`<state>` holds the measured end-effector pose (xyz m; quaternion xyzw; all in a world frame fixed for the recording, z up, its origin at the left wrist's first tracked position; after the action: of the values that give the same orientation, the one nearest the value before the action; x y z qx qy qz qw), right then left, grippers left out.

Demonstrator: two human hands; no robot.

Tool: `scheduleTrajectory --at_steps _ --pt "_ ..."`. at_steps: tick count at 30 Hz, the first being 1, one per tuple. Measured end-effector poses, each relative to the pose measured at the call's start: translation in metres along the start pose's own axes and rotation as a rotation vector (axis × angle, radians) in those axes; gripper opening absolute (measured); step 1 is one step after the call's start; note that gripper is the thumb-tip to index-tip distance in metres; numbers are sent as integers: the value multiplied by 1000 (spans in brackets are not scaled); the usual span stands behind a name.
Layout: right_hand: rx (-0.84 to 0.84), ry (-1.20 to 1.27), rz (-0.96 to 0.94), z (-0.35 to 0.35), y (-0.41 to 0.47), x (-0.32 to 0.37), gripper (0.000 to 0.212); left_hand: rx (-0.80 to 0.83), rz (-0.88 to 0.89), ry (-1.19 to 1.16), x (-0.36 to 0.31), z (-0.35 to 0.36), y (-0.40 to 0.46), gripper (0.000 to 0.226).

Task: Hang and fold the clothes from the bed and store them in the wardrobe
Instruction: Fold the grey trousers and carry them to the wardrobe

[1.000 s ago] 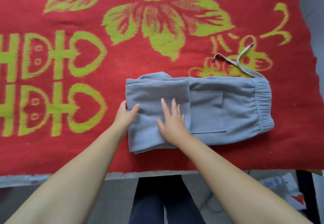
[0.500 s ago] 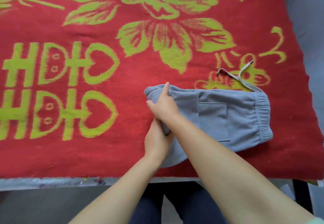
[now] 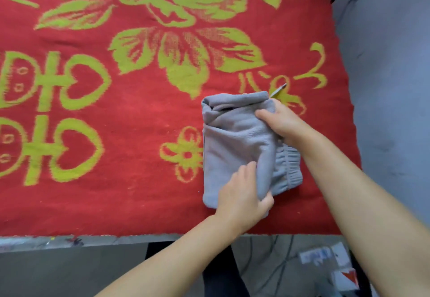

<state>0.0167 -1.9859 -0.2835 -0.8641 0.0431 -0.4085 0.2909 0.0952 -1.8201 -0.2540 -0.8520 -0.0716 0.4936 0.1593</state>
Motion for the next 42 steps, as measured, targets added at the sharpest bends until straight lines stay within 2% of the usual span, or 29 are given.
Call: scheduleTrajectory --at_steps 3,5,7,9,10,12,15,18,21,24,27,28,30,32,33,35,36,38,42 --pt "-36 67 128 -64 -5 -78 17 286 -25 -16 -26 78 11 59" --pt "-186 -18 270 -98 -11 -133 40 360 30 18 -30 106 20 60" --pt "-391 -199 249 -119 -17 -155 52 210 203 44 -32 96 39 56" --pt "-516 -394 42 -105 -28 -137 52 -21 367 241 -24 71 56 53" --pt "-508 -508 -52 -84 -34 -125 55 -82 376 361 -16 61 64 55" --pt "-395 -727 -159 -34 -37 -114 58 -51 350 557 0 60 87 57" --pt "-256 -905 -115 -4 -18 -136 58 53 294 657 23 71 128 60" --pt "-257 -886 -154 -20 13 -160 57 64 222 673 51 83 163 65" --pt "-257 -813 -198 -26 32 -179 61 23 232 669 72 93 174 63" --pt "-270 -801 -200 -29 44 -189 62 22 237 678 77 101 181 63" --pt "-247 -862 -178 -29 36 -185 59 88 182 697 74 100 177 63" --pt "-264 -890 -190 -30 27 -179 59 81 223 686 67 96 169 64" --pt "-312 -902 -294 -33 -4 -161 59 47 387 629 44 87 135 66" --pt "-300 -860 -504 -19 -51 -150 63 49 559 563 34 93 83 73" --pt "-260 -873 -627 -3 -80 -150 66 88 603 565 37 102 55 78" --pt "-141 -1060 -797 32 -127 -165 79 197 590 667 54 122 14 93" --pt "-59 -1174 -790 43 -136 -178 90 246 513 716 66 129 8 102" --pt "65 -1290 -628 43 -124 -198 110 268 333 747 81 130 21 115" --pt "38 -1285 -368 16 -67 -195 111 199 218 774 83 117 75 105"
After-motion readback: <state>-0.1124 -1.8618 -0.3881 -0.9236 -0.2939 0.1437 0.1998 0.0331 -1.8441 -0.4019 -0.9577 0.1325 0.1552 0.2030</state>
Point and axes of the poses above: each hand's wrist, its own y-axis towards the middle knuckle, its own z-axis out of the palm, x = y × z, the point moved 9 cm from there along y, towards the middle knuckle, and after that the axes turned 12 degrees about -y, right-handed, at the moved point
